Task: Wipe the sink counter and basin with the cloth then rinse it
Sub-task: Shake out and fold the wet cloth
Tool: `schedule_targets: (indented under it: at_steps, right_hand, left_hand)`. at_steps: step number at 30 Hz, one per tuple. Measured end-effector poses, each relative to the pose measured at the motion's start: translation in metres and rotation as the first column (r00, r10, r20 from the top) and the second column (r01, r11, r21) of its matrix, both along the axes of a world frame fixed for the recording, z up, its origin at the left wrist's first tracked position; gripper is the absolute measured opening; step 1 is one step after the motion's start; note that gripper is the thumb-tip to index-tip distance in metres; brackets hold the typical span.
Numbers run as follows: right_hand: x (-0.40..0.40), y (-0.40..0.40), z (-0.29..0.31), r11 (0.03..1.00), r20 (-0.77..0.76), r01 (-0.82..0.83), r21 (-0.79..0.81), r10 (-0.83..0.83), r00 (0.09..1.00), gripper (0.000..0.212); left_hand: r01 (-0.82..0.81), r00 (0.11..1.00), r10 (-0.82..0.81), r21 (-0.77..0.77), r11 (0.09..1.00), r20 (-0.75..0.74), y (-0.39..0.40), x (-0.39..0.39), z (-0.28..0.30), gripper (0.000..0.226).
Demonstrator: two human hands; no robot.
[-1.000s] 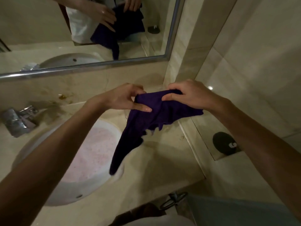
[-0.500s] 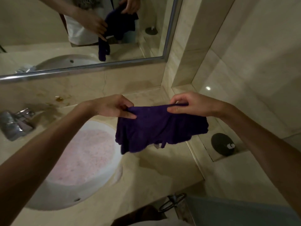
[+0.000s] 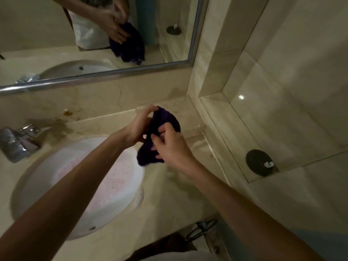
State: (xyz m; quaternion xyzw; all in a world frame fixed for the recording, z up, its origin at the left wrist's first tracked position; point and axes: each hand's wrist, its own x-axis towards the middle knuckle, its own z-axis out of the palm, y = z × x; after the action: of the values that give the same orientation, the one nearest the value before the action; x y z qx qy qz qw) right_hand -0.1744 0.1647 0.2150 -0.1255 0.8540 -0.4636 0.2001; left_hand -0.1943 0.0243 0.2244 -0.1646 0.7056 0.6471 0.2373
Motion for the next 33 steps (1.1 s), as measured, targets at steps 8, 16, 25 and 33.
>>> schedule_targets:
  at_steps: [8, 16, 25, 33]
  right_hand:
    - [-0.061, 0.048, 0.025, 0.994, -0.406, 0.008, 0.107, 0.036, 0.913, 0.039]
    - [-0.105, 0.043, 0.032, 0.936, -0.038, -0.353, -0.003, 0.352, 0.935, 0.038]
    - [-0.136, 0.063, -0.004, 0.984, 0.000, -0.160, 0.075, 0.160, 0.987, 0.029]
    - [-0.250, 0.014, -0.095, 0.872, -0.340, 0.074, 0.484, 0.110, 0.934, 0.054]
  left_hand:
    - [0.176, 0.965, -0.129, 0.196, 0.965, -0.229, -0.014, 0.007, -0.008, 0.041]
    - [0.474, 0.860, -0.492, -0.144, 0.869, -0.137, -0.026, -0.023, 0.018, 0.038]
    - [0.467, 0.821, -0.568, -0.503, 0.727, -0.057, -0.039, -0.067, -0.030, 0.029]
    - [0.244, 0.881, -0.473, -0.867, 0.434, 0.011, -0.061, -0.185, -0.104, 0.049]
